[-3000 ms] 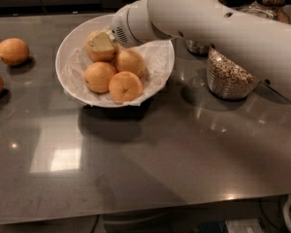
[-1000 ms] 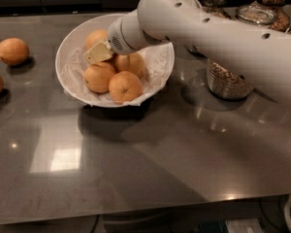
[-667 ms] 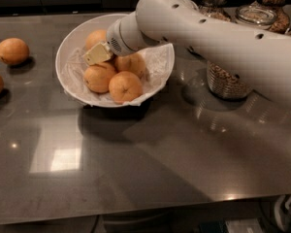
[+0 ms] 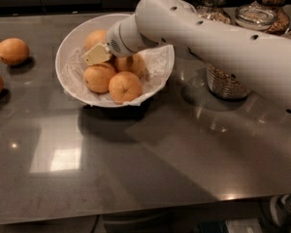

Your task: Pick orange from white bowl

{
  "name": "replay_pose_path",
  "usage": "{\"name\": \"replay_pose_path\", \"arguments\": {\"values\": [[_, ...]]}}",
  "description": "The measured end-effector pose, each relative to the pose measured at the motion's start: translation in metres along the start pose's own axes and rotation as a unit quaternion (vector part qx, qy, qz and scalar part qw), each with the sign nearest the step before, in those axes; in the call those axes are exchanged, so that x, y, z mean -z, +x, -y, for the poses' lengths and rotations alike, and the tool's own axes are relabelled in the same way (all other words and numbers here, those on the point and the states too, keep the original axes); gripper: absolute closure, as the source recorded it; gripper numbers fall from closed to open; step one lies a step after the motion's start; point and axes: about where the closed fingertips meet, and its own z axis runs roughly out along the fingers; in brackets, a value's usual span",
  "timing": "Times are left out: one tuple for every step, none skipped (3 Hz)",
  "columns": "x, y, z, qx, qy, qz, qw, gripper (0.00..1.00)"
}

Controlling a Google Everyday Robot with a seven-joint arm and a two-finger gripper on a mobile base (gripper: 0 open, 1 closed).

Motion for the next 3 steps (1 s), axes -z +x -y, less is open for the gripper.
{"name": "replay_pose_path", "arguments": {"values": [[-0.0019,0.0021,0.0008,-0.004,0.001,-0.001,1.0000,0.48],[-0.0023,0.0027,0.0011,-0.005,0.002,0.000,1.0000,0.72],[-0.0023,0.0027,0.0011,-0.005,0.002,0.000,1.0000,0.95]]}}
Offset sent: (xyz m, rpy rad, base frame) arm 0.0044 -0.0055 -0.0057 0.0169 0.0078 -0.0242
